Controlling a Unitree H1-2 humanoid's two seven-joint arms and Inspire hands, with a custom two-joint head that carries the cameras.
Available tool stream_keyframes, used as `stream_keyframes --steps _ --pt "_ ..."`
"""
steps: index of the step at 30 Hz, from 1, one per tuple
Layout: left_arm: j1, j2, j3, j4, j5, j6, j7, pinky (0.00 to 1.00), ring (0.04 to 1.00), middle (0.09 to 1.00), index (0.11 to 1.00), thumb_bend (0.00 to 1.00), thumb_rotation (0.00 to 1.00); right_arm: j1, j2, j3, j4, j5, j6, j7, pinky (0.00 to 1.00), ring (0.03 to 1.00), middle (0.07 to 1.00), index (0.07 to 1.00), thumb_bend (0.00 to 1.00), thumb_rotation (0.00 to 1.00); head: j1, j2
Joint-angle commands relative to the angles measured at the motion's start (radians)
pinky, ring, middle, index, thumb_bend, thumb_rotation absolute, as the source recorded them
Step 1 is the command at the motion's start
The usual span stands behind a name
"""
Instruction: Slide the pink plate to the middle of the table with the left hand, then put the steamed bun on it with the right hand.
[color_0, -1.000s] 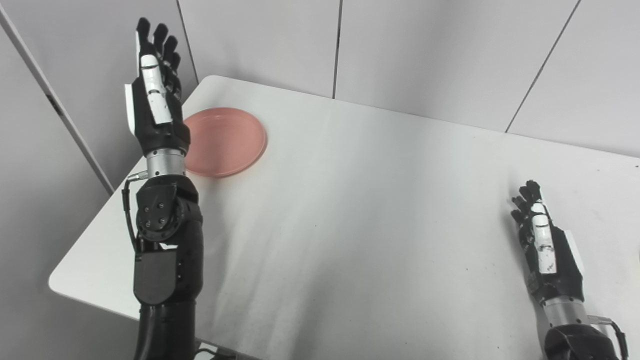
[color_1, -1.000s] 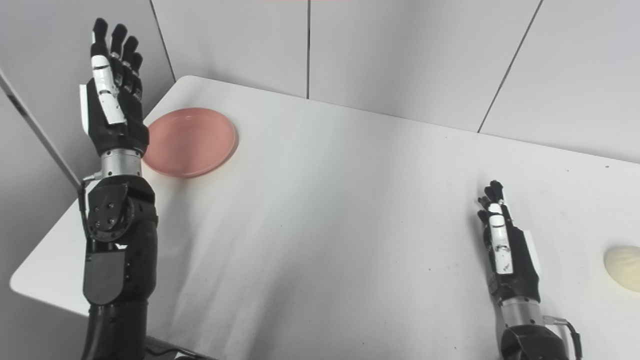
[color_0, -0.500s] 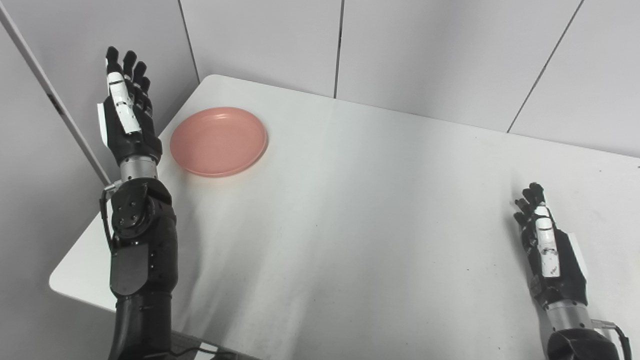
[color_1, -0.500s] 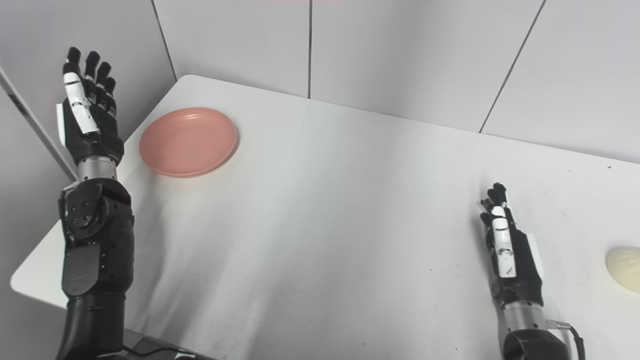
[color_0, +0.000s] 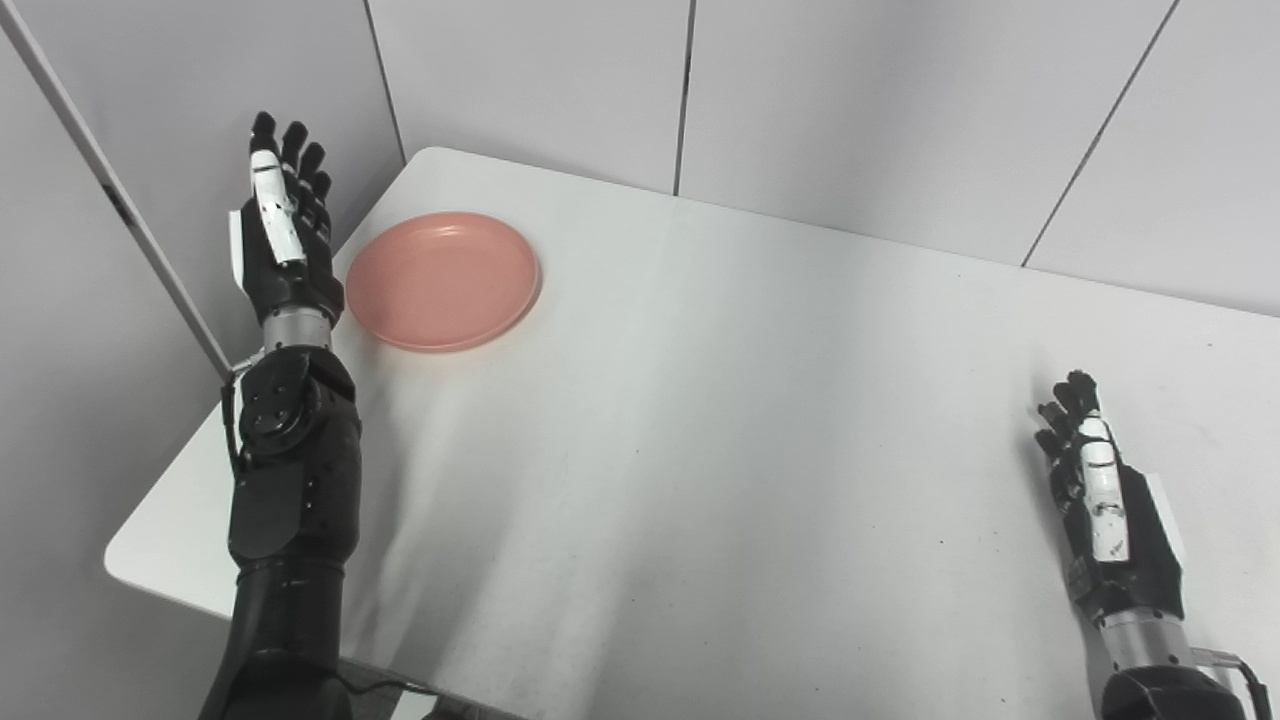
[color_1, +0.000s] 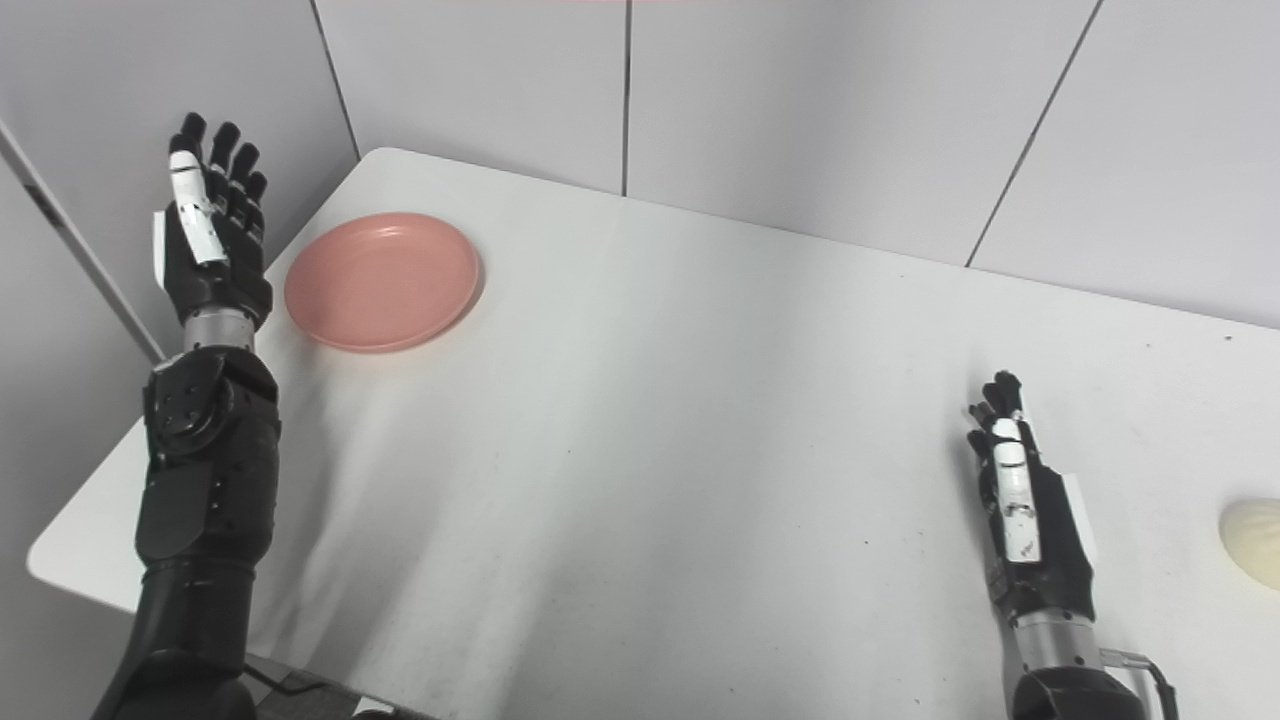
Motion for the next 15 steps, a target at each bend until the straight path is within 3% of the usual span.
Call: stream_keyframes --steps 1,15 --pt "-0.045 0.028 0.002 -0.009 -0.007 -0.032 -0.012 0.99 0.96 0.955 0.959 0.5 1.0 0.027 0.0 -0.002 0.012 0.004 0.014 0.005 1.0 1.0 1.0 1.0 0.13 1.0 -0.001 0.001" --pt "-0.053 0.051 0.033 0.135 -0.027 -0.063 -0.009 1.0 0.955 0.948 0.958 0.46 1.0 0.033 0.004 -0.002 -0.008 0.006 0.024 0.001 1.0 1.0 1.0 1.0 0.14 1.0 0.002 0.007"
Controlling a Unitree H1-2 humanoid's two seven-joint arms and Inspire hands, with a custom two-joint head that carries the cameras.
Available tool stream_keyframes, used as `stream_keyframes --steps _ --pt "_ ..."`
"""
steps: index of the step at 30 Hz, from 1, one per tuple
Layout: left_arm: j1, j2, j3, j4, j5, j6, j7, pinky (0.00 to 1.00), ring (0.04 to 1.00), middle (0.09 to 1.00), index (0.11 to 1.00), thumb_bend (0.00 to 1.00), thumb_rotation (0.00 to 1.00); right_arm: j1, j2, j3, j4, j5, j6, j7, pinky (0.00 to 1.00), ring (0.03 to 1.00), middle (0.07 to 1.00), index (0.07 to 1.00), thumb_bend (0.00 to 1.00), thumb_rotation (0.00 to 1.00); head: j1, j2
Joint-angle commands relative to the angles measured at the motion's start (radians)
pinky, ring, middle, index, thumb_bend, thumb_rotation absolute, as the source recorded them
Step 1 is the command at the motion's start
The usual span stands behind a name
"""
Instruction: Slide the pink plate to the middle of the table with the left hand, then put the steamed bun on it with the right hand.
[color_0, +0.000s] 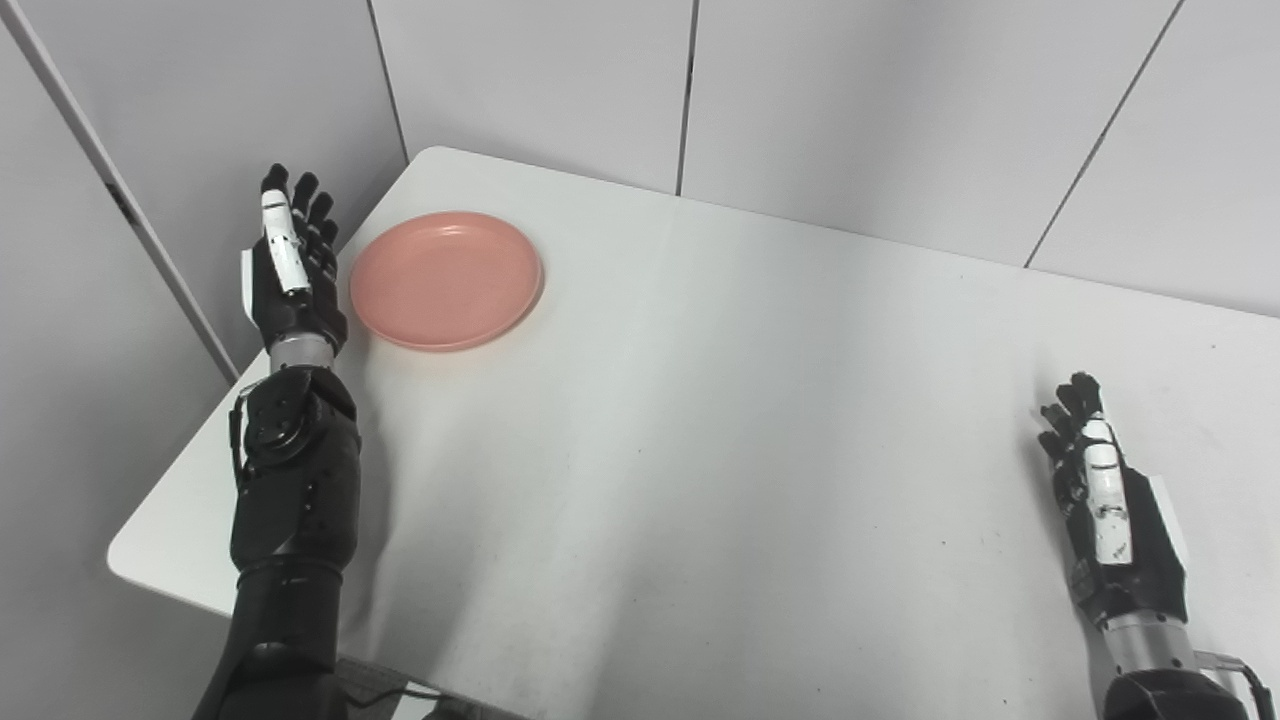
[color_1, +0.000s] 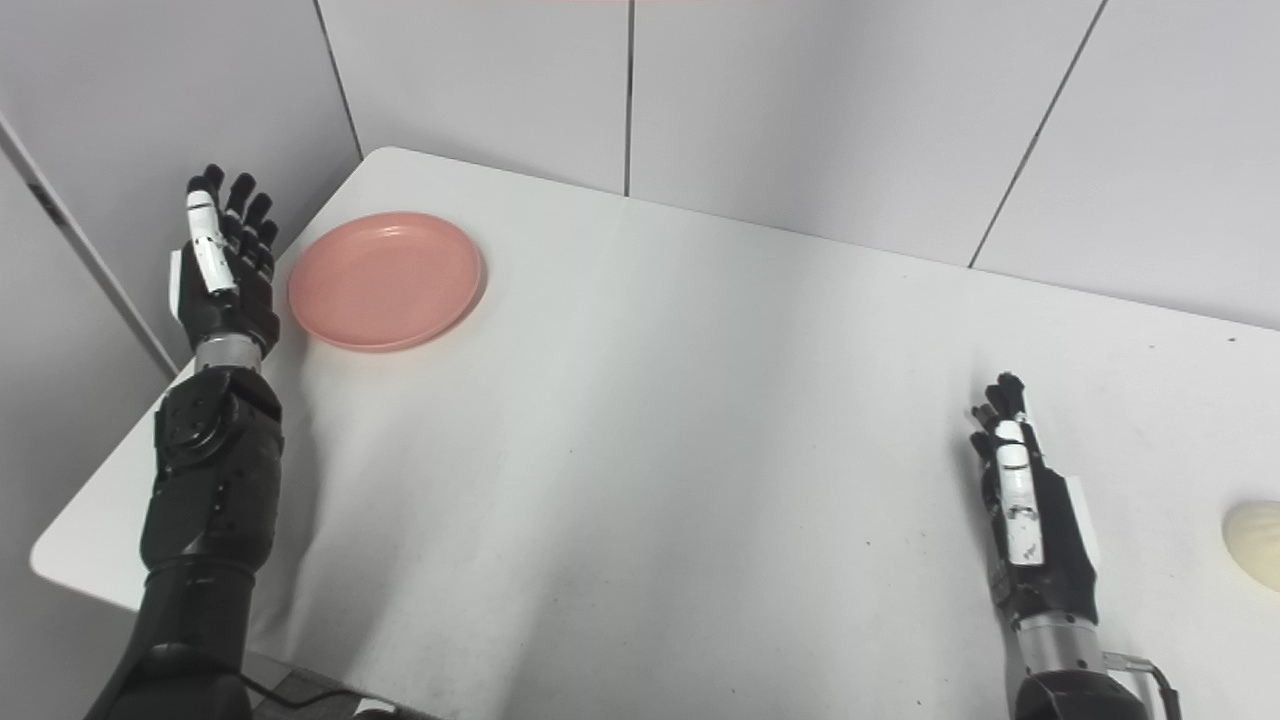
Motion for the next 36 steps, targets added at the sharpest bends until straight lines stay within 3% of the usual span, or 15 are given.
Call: stream_keyframes --steps 1,10,17,36 --pt "-0.05 0.041 0.01 -0.006 -0.006 -0.048 -0.01 1.0 0.955 0.948 0.958 0.46 1.0 0.026 0.004 -0.002 0.0 0.005 0.022 0.002 1.0 1.0 1.0 1.0 0.14 1.0 -0.001 0.001" --pt "-0.042 0.057 0.028 0.024 -0.037 -0.062 -0.032 1.0 0.982 0.97 0.984 0.47 1.0 0.022 0.0 -0.005 0.014 0.002 0.009 0.001 1.0 1.0 1.0 1.0 0.12 1.0 0.005 0.005" --pt "-0.039 0.066 0.031 0.054 -0.044 -0.076 -0.034 1.0 0.979 0.974 0.992 0.47 1.0 0.022 -0.004 -0.005 0.014 0.015 0.016 0.012 1.0 1.0 1.0 1.0 0.16 1.0 0.006 0.005" --pt "-0.042 0.045 -0.021 0.136 -0.017 -0.059 -0.025 1.0 0.966 0.948 0.959 0.45 1.0 0.026 0.001 -0.005 -0.004 0.004 0.024 -0.002 1.0 1.0 1.0 1.0 0.12 1.0 0.002 0.008"
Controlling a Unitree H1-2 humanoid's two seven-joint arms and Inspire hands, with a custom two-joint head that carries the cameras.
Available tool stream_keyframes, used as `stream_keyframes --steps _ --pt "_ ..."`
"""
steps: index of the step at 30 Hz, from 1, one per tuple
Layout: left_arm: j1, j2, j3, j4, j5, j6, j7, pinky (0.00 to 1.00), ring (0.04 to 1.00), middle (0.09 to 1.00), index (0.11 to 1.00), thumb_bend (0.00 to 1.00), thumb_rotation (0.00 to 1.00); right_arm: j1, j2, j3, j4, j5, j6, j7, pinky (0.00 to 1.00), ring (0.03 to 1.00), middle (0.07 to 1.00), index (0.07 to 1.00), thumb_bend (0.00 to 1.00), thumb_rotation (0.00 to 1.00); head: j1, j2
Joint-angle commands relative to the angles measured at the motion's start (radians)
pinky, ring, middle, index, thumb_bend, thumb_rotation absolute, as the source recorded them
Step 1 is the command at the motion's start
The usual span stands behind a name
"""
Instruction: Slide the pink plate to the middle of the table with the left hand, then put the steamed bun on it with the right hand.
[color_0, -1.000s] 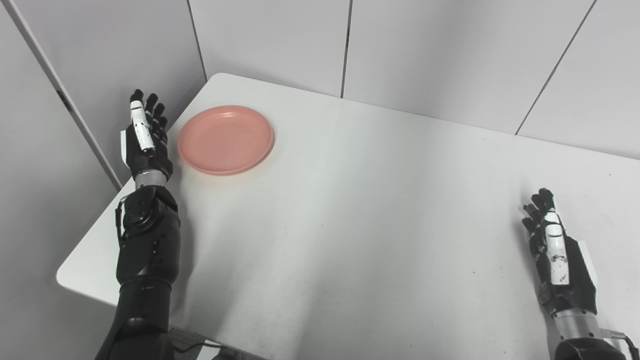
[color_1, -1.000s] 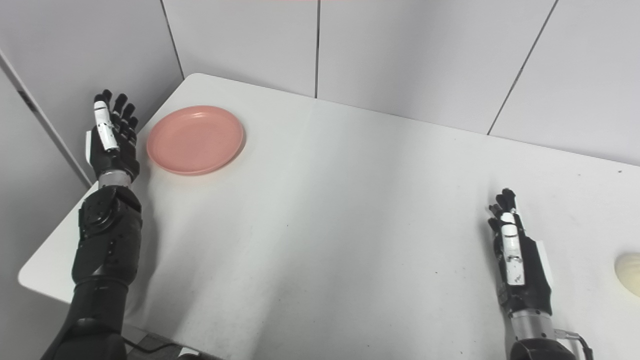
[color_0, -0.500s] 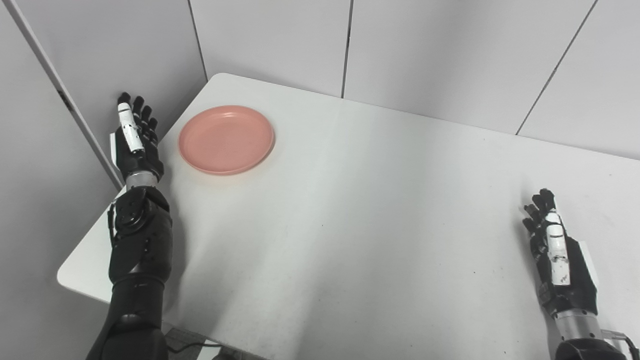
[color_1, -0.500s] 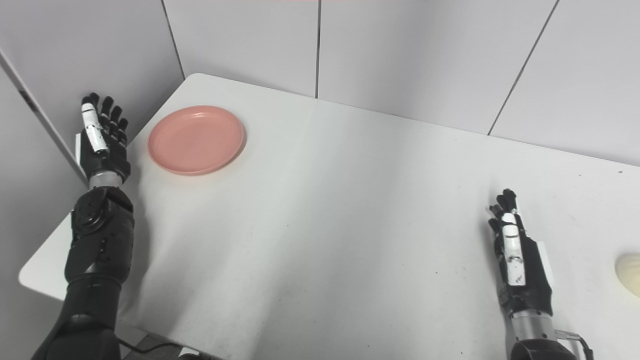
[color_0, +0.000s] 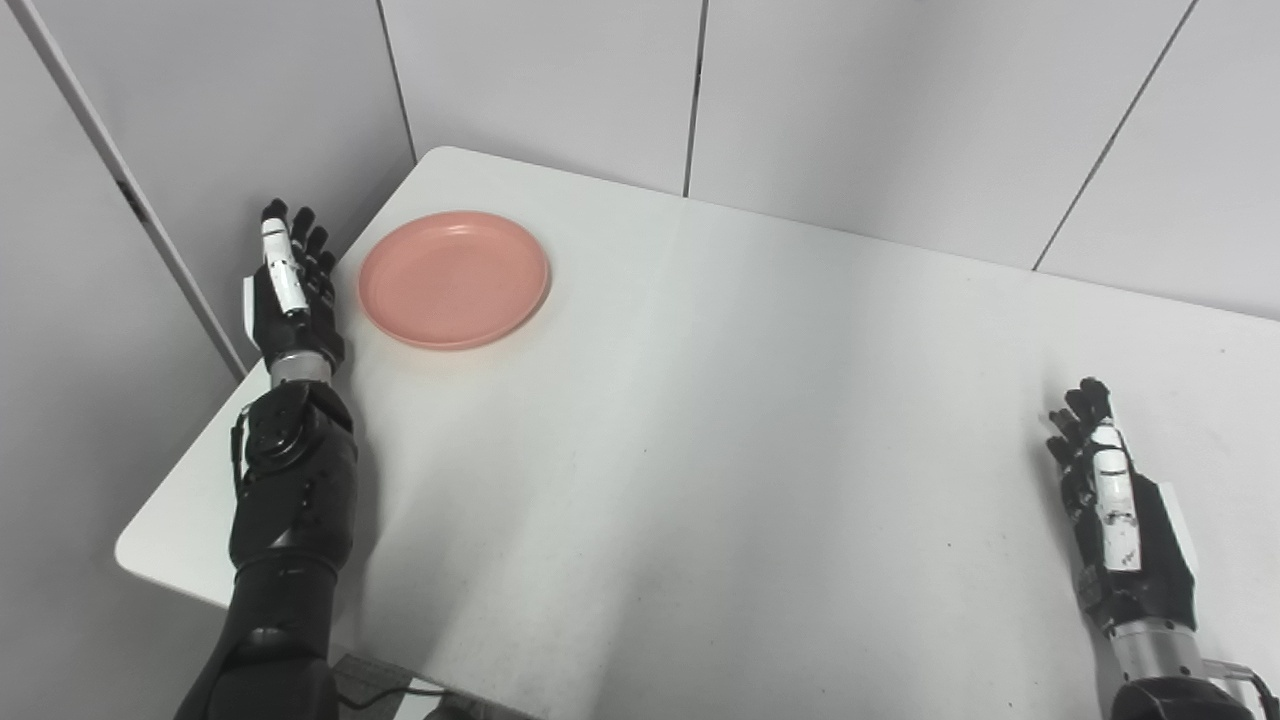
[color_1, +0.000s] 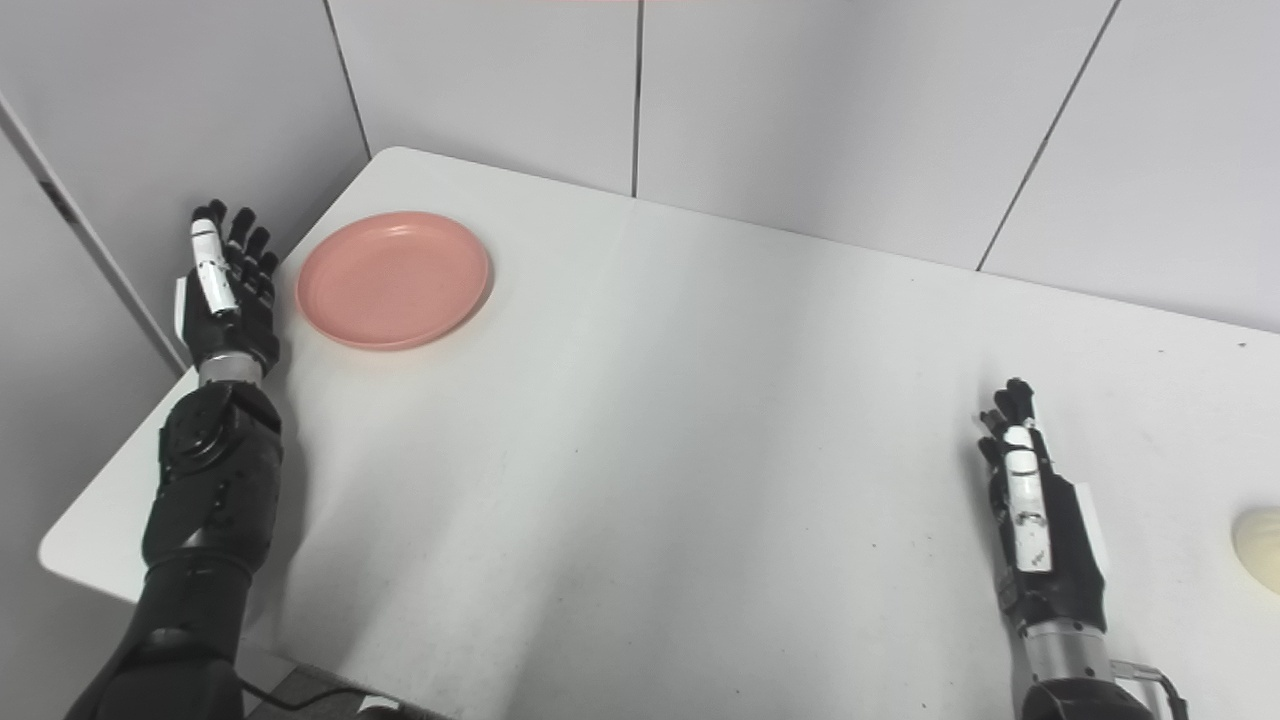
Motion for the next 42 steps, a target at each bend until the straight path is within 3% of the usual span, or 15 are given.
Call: stream_keyframes --steps 1,27,42 --pt "-0.033 0.017 -0.01 0.016 0.009 -0.013 -0.015 1.0 0.965 0.948 0.959 0.45 1.0 0.023 0.002 -0.005 -0.002 0.005 0.021 -0.001 1.0 1.0 1.0 1.0 0.12 1.0 -0.002 0.0" --pt "-0.068 -0.023 -0.09 0.102 0.021 0.006 -0.074 0.99 0.956 0.948 0.953 0.44 1.0 0.03 0.01 0.0 -0.024 -0.011 0.026 -0.006 1.0 1.0 1.0 1.0 0.13 1.0 -0.016 0.003" --pt "-0.076 -0.038 -0.129 0.129 0.028 0.029 -0.106 0.98 0.946 0.939 0.945 0.44 1.0 0.029 0.024 0.006 -0.017 -0.03 0.017 -0.015 1.0 1.0 1.0 1.0 0.13 1.0 -0.06 0.004"
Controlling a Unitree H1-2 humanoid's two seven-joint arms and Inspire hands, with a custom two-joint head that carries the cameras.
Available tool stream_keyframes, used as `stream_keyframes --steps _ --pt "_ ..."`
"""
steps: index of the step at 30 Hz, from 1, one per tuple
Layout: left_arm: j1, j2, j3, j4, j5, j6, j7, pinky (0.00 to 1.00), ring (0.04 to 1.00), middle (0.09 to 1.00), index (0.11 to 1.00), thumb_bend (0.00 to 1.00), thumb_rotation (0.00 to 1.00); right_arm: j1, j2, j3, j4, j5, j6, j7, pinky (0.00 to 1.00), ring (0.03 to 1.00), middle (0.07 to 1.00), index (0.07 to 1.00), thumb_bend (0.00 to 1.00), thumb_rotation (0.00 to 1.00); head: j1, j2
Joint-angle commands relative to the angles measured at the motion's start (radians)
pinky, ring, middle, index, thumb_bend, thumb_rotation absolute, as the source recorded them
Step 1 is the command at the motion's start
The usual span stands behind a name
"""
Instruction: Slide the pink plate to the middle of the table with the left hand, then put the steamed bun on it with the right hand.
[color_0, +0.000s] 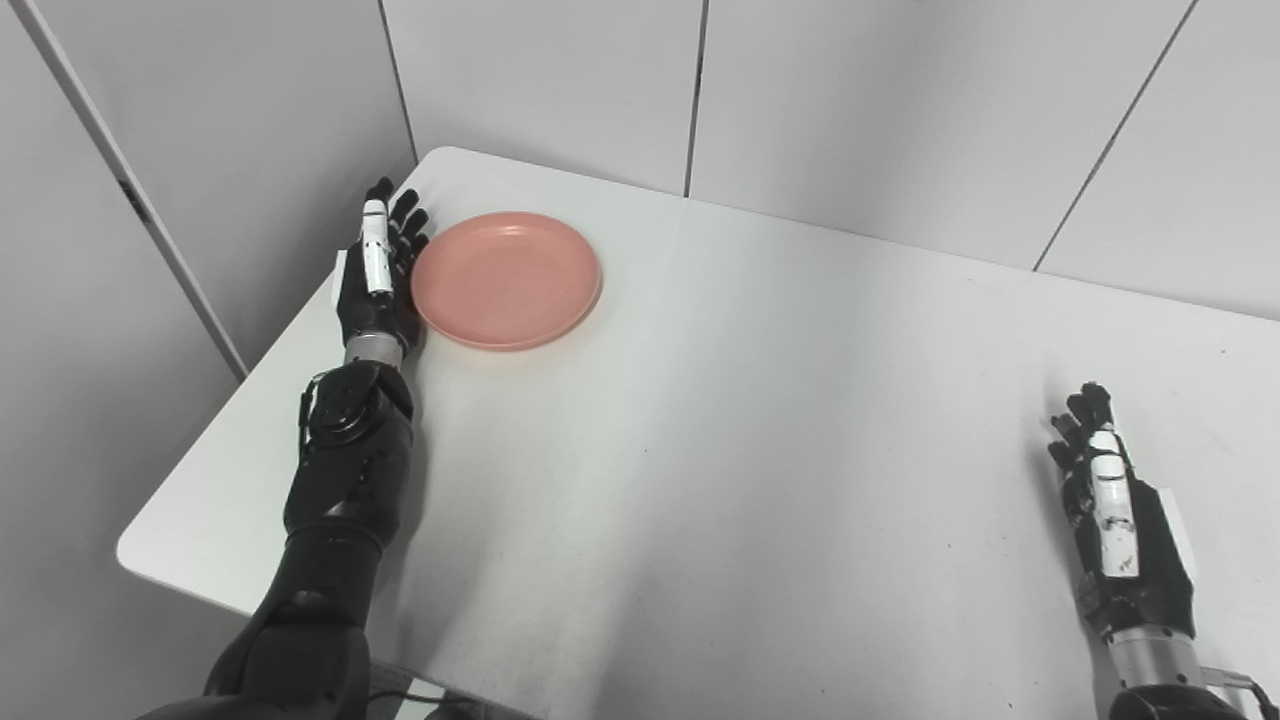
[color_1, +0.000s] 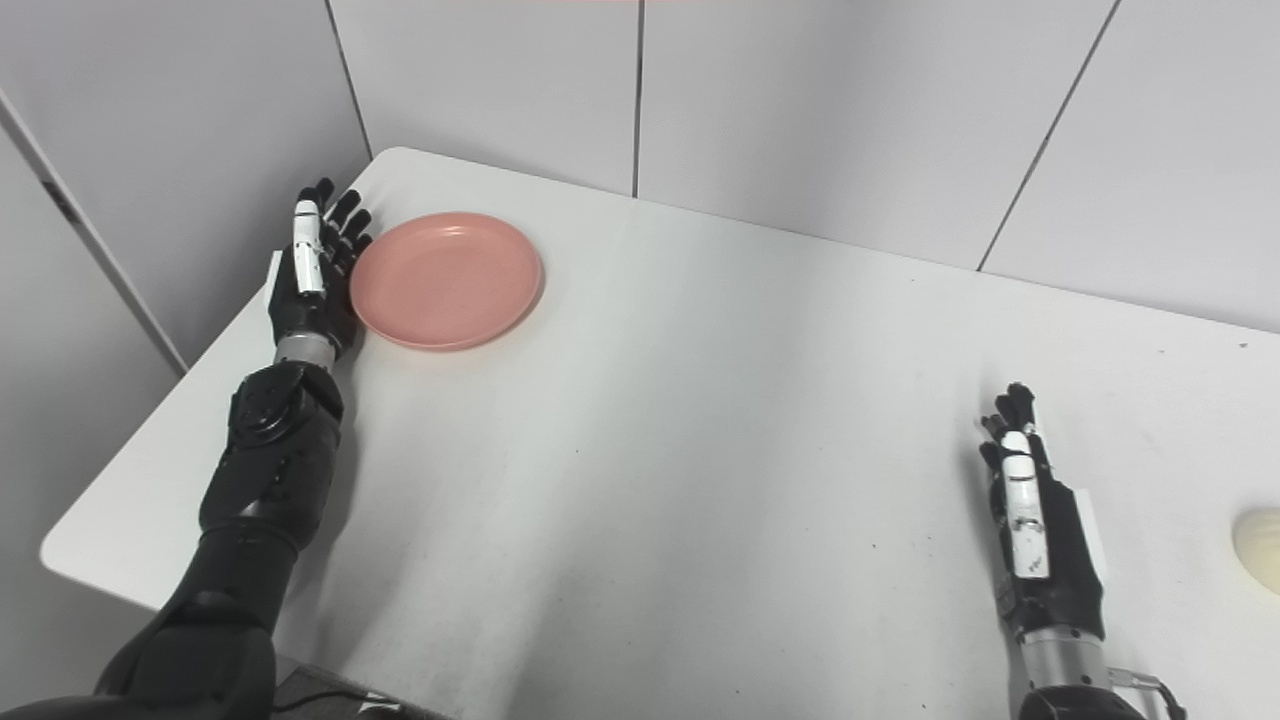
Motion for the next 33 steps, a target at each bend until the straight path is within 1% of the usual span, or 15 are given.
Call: stream_keyframes --steps 1,6,11,14,18,21,23,26,30,33 --pt "-0.003 -0.013 -0.015 0.031 0.003 0.043 -0.013 0.98 0.948 0.942 0.947 0.44 1.0 0.014 0.011 0.003 0.007 0.003 0.011 -0.003 1.0 1.0 1.0 1.0 0.13 1.0 -0.004 -0.001" --pt "-0.005 -0.021 -0.029 0.037 0.008 0.034 -0.032 0.98 0.949 0.938 0.944 0.44 1.0 0.009 0.014 0.004 0.02 0.0 0.006 -0.002 1.0 1.0 1.0 1.0 0.14 1.0 -0.018 0.001" --pt "-0.006 -0.03 -0.042 0.029 0.016 0.047 -0.033 0.99 0.943 0.935 0.937 0.45 1.0 0.013 0.023 0.005 0.016 -0.008 -0.002 -0.01 1.0 1.0 1.0 1.0 0.14 1.0 -0.037 0.003" --pt "-0.005 -0.034 -0.06 0.024 0.019 0.053 -0.043 0.97 0.929 0.929 0.935 0.45 1.0 0.016 0.026 0.008 0.015 -0.013 0.001 -0.013 1.0 1.0 1.0 1.0 0.14 1.0 -0.059 0.006" --pt "-0.001 -0.037 -0.081 0.012 0.03 0.056 -0.055 0.97 0.941 0.932 0.935 0.45 1.0 0.018 0.035 0.01 0.01 -0.017 0.008 -0.021 1.0 1.0 1.0 1.0 0.13 1.0 -0.083 0.01" --pt "0.003 -0.044 -0.099 -0.003 0.038 0.066 -0.063 0.98 0.944 0.936 0.936 0.45 1.0 0.017 0.042 0.012 0.018 -0.021 0.003 -0.024 1.0 1.0 1.0 1.0 0.14 1.0 -0.105 0.012" --pt "0.005 -0.045 -0.109 -0.009 0.04 0.074 -0.069 0.99 0.948 0.94 0.939 0.46 1.0 0.016 0.046 0.014 0.018 -0.024 0.005 -0.025 1.0 1.0 1.0 1.0 0.16 1.0 -0.116 0.014" --pt "0.007 -0.051 -0.126 -0.022 0.054 0.084 -0.074 0.99 0.946 0.938 0.938 0.46 1.0 0.016 0.053 0.017 0.014 -0.034 0.006 -0.034 1.0 1.0 1.0 1.0 0.17 1.0 -0.144 0.017" --pt "0.012 -0.058 -0.15 -0.036 0.065 0.087 -0.093 0.98 0.942 0.935 0.94 0.46 1.0 0.023 0.063 0.019 0.007 -0.043 0.005 -0.039 1.0 1.0 1.0 1.0 0.17 1.0 -0.163 0.013" --pt "0.017 -0.067 -0.177 -0.046 0.08 0.097 -0.104 0.97 0.941 0.93 0.935 0.47 1.0 0.024 0.068 0.023 0.008 -0.052 0.011 -0.041 1.0 1.0 1.0 1.0 0.17 1.0 -0.179 0.011"
